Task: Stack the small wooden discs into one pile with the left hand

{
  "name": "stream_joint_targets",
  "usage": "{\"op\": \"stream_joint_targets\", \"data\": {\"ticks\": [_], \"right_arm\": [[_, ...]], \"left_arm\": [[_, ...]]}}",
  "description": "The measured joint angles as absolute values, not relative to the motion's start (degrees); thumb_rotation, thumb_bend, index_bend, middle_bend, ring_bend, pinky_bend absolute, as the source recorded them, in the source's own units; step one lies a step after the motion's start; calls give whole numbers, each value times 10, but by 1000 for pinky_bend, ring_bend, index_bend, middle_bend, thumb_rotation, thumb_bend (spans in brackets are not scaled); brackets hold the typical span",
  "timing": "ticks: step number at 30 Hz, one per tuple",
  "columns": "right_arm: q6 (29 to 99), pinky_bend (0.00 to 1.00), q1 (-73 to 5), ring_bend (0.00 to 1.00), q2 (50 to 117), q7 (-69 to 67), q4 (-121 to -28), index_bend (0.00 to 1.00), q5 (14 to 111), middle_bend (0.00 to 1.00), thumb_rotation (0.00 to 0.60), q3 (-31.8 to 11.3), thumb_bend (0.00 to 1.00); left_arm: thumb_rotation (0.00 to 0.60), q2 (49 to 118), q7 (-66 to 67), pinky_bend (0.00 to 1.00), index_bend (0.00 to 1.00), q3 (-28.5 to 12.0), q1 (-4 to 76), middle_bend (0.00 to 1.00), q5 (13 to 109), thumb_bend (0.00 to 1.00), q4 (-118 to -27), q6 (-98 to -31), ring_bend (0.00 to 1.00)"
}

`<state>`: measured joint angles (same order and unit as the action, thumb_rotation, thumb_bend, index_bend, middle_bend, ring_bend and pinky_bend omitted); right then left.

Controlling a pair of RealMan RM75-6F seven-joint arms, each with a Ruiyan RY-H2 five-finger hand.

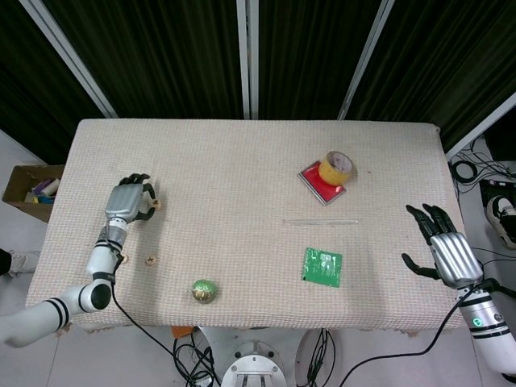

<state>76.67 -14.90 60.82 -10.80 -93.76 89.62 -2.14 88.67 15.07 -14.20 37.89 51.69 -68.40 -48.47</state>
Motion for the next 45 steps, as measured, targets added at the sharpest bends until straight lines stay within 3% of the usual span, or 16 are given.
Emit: {"op": "stream_joint_targets", "data": {"ticks": [26, 45], "right_arm": [[769, 0, -142, 0, 611, -117, -929, 0, 892, 153, 600, -22, 256], [765, 0, -142, 0, 612, -125, -923, 0, 890, 162, 600, -24, 256]], "left_arm": [[600, 896, 169, 145, 476, -129, 391, 138, 486, 396, -667, -479, 89], [600, 896, 181, 145, 395, -123, 397, 124, 473, 396, -673, -481, 89]]}}
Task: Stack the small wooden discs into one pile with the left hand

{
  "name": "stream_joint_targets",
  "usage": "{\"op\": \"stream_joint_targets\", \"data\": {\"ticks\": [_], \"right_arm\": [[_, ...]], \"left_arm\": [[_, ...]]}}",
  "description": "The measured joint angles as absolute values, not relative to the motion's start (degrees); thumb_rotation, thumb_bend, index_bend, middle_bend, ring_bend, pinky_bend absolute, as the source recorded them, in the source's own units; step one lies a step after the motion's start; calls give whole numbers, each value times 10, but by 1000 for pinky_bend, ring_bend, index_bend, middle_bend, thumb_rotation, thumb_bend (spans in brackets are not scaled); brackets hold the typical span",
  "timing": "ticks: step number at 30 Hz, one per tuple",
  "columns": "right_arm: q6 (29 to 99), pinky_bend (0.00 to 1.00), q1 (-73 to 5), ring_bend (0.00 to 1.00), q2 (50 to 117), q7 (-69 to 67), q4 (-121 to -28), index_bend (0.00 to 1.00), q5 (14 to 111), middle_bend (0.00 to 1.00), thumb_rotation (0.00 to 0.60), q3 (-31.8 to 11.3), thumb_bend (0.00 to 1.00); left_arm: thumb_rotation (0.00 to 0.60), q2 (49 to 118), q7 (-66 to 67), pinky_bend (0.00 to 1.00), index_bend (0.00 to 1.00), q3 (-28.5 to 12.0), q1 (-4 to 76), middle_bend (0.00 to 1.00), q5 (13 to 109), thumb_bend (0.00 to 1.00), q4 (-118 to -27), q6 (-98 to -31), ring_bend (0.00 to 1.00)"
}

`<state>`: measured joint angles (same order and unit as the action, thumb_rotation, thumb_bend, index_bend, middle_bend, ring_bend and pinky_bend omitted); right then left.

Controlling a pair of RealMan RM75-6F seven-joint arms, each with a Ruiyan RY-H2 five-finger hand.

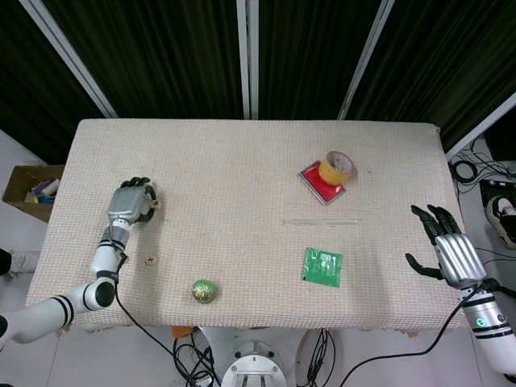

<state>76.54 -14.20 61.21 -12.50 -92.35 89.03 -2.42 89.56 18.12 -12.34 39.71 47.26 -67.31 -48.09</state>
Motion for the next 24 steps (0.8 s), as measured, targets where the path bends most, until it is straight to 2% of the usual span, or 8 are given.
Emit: {"op": "stream_joint_targets", "data": {"ticks": [7, 18, 24], "right_arm": [[768, 0, -142, 0, 612, -129, -922, 0, 891, 162, 600, -26, 258], [767, 0, -144, 0, 616, -133, -918, 0, 895, 162, 600, -27, 257], [767, 0, -144, 0, 615, -128, -923, 0, 896, 162, 600, -27, 257]], "left_arm": [[600, 884, 182, 145, 346, -120, 393, 116, 479, 395, -691, -491, 88], [600, 841, 165, 144, 369, -107, 355, 115, 478, 399, -702, -513, 88], [600, 867, 152, 144, 370, -104, 352, 115, 476, 317, -655, -504, 88]]}}
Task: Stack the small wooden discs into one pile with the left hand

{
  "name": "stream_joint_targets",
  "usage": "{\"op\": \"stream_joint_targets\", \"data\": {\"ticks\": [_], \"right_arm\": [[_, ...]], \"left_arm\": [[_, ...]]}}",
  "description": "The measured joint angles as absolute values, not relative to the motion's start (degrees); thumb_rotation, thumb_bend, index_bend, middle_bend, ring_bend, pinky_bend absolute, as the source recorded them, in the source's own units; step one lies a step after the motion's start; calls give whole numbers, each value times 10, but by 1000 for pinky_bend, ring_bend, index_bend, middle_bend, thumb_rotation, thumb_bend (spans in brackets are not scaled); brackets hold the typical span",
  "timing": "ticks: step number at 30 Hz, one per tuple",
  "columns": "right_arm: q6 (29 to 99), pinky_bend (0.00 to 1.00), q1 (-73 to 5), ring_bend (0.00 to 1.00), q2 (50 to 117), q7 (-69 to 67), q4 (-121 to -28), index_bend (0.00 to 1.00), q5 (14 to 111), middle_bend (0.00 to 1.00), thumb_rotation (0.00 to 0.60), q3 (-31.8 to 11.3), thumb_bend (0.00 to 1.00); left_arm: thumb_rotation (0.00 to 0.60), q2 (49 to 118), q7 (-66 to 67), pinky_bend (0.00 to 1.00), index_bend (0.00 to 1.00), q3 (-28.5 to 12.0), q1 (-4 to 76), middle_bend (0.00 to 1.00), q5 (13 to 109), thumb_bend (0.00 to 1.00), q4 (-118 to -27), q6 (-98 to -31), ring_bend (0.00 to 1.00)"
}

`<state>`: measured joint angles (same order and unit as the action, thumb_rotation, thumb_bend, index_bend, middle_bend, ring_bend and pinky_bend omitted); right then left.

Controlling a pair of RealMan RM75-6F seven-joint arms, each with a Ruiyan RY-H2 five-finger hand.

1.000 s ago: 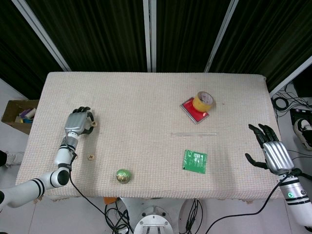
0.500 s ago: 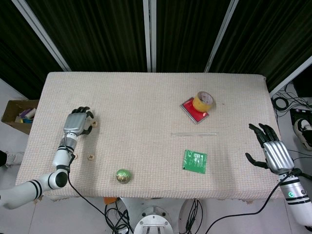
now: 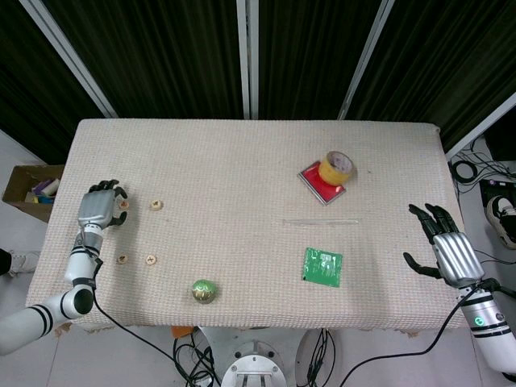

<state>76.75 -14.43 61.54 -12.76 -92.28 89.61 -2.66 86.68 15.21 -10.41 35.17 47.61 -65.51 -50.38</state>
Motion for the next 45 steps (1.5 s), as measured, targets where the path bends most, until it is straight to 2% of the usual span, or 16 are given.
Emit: {"op": "stream_joint_targets", "data": {"ticks": [7, 20, 28, 32, 41, 45], "right_arm": [[772, 0, -142, 0, 613, -120, -930, 0, 895, 162, 600, -27, 257], [771, 0, -140, 0, 614, -120, -929, 0, 889, 162, 600, -29, 258], [774, 0, -137, 0, 615, -121, -929, 0, 888, 162, 600, -28, 257], [778, 0, -134, 0, 615, -124, -927, 0, 888, 162, 600, -28, 258], [777, 0, -134, 0, 618, -130, -920, 0, 890, 162, 600, -27, 257], [777, 0, -133, 0, 619, -133, -917, 0, 890, 162, 600, -27, 257]], "left_arm": [[600, 894, 141, 144, 419, -109, 356, 117, 486, 312, -611, -494, 88], [600, 899, 161, 144, 450, -116, 365, 119, 480, 347, -594, -478, 88], [600, 901, 187, 144, 524, -115, 371, 126, 473, 416, -585, -473, 88], [600, 893, 177, 144, 523, -122, 369, 129, 480, 414, -606, -485, 88], [600, 840, 138, 144, 520, -141, 371, 131, 516, 410, -725, -496, 88], [600, 840, 147, 144, 517, -143, 389, 130, 510, 410, -734, -482, 88]]}}
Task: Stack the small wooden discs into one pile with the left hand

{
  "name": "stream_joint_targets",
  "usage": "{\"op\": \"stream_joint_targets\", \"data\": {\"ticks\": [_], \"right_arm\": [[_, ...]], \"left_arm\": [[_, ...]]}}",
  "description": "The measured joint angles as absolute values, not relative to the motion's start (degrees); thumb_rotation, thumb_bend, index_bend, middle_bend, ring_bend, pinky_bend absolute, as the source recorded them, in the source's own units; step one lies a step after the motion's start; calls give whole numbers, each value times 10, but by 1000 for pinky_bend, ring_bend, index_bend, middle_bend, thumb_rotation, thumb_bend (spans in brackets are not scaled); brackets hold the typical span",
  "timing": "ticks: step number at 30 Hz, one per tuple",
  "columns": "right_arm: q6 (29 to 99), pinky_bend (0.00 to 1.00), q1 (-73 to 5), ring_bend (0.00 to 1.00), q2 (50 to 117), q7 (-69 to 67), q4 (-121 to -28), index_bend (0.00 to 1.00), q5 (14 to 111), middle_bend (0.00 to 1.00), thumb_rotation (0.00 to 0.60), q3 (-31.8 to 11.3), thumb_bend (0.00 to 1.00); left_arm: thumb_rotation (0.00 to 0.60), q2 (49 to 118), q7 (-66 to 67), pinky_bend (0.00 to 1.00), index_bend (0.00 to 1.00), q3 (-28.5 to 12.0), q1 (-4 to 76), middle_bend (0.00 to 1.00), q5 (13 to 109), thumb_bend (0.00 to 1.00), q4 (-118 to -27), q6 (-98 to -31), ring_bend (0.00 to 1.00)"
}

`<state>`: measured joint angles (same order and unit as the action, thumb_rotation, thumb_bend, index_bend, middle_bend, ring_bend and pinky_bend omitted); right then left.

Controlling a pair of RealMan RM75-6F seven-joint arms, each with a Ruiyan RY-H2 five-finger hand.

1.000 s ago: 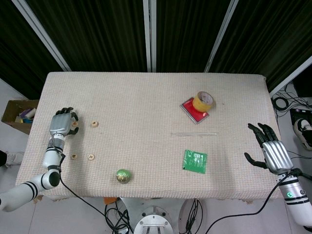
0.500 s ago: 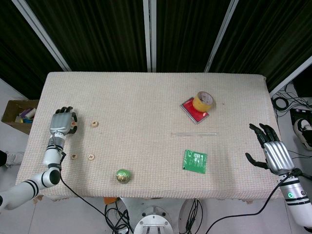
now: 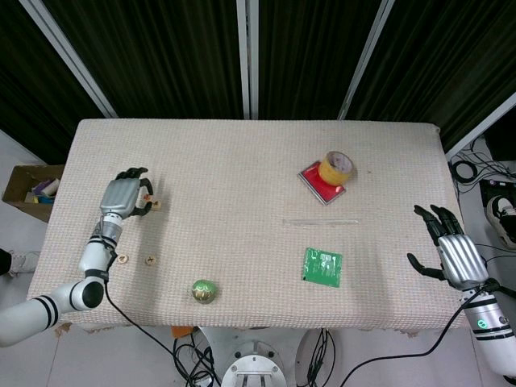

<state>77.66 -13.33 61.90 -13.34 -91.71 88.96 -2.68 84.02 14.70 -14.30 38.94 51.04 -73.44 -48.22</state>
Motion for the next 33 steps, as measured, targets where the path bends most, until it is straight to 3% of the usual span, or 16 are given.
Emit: {"op": "stream_joint_targets", "data": {"ticks": [10, 33], "right_arm": [[777, 0, -131, 0, 619, -144, -908, 0, 888, 162, 600, -27, 257], [780, 0, -129, 0, 621, -146, -906, 0, 888, 162, 600, -27, 257]], "left_arm": [[600, 862, 168, 144, 515, -135, 409, 130, 470, 408, -714, -468, 88], [600, 877, 147, 145, 473, -127, 408, 130, 493, 384, -707, -489, 88]]}}
